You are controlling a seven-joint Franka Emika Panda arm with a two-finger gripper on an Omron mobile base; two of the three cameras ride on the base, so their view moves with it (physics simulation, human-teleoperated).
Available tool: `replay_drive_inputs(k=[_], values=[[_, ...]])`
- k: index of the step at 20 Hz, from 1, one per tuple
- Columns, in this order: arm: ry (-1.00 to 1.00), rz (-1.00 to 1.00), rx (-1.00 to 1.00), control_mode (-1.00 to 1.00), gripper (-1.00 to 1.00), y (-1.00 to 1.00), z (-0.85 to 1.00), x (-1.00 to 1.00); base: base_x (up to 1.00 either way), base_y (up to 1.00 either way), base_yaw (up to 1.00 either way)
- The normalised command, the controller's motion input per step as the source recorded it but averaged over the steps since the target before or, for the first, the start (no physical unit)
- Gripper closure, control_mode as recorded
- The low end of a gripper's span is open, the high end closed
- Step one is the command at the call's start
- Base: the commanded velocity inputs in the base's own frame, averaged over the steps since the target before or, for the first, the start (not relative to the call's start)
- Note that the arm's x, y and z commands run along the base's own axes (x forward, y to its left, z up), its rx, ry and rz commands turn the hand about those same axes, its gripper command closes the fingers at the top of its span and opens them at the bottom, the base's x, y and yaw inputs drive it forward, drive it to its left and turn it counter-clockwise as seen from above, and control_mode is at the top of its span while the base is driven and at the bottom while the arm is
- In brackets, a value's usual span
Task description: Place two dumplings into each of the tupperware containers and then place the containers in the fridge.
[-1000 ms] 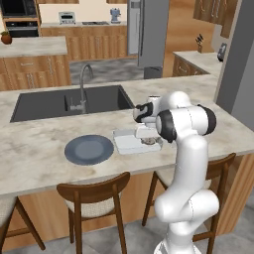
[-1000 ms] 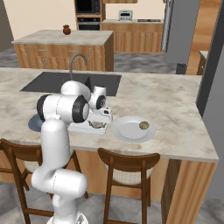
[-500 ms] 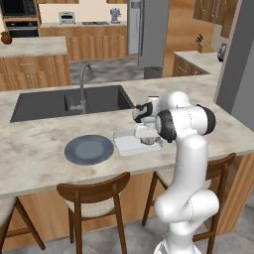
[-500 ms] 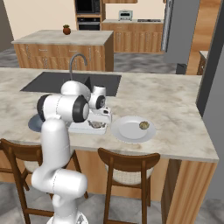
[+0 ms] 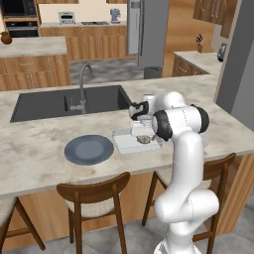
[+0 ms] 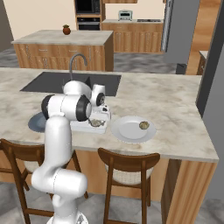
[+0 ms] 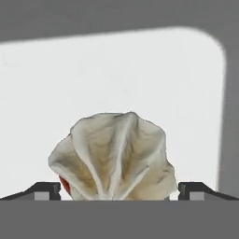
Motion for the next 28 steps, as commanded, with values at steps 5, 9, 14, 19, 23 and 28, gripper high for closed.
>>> replay_drive_inputs(k=[5,9,14,19,23,28], values=[[0.00,0.00,0.04,-1.00,-1.00,-0.09,0.72,-0.27,0.00,0.00,0.00],[0.06,-0.17,0.04,-1.00,-1.00,-0.89,0.26,0.02,0.00,0.00,0.00],[0.04,-0.19,0.00,-1.00,-1.00,-0.79,0.13,0.13,0.00,0.00,0.00],[0.03,-0.20,-0.01,-1.00,-1.00,-0.58,-0.15,0.12,0.00,0.00,0.00],[-0.14,-0.07,-0.06,-1.00,-1.00,-0.70,-0.05,0.01,0.00,0.00,0.00],[-0.23,-0.03,-0.12,-1.00,-1.00,-0.65,-0.14,-0.01,0.00,0.00,0.00]])
